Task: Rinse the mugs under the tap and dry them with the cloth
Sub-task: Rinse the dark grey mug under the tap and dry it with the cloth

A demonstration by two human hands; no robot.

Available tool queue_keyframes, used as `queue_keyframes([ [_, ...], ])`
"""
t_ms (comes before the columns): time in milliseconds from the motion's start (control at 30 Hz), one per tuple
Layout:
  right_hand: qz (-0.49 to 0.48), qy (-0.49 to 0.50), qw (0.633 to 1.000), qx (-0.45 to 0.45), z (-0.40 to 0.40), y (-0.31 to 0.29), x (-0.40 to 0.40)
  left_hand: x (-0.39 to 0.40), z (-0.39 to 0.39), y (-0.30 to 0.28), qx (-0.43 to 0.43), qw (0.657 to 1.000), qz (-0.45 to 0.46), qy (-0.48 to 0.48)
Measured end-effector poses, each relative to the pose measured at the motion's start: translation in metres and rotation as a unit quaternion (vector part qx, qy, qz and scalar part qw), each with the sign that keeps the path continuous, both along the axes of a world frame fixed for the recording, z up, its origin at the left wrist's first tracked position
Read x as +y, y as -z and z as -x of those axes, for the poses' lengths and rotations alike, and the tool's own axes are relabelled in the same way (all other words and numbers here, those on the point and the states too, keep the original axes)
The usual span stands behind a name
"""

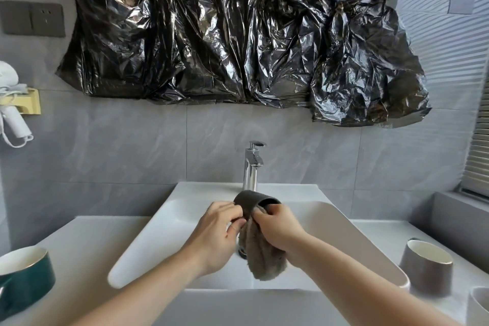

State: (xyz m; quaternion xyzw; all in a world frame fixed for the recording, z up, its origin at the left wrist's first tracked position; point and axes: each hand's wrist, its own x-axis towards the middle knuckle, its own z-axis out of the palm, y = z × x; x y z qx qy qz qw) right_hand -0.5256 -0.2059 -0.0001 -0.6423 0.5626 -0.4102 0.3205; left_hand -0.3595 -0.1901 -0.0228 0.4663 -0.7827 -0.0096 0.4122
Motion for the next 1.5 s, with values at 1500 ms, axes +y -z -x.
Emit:
queue_keyframes([
  [1500, 0.205, -0.039, 0.905, 0.371, 0.007, 0.001, 0.02, -0.007, -0.018, -0.002, 0.167, 0.981, -0.082, -0.047],
])
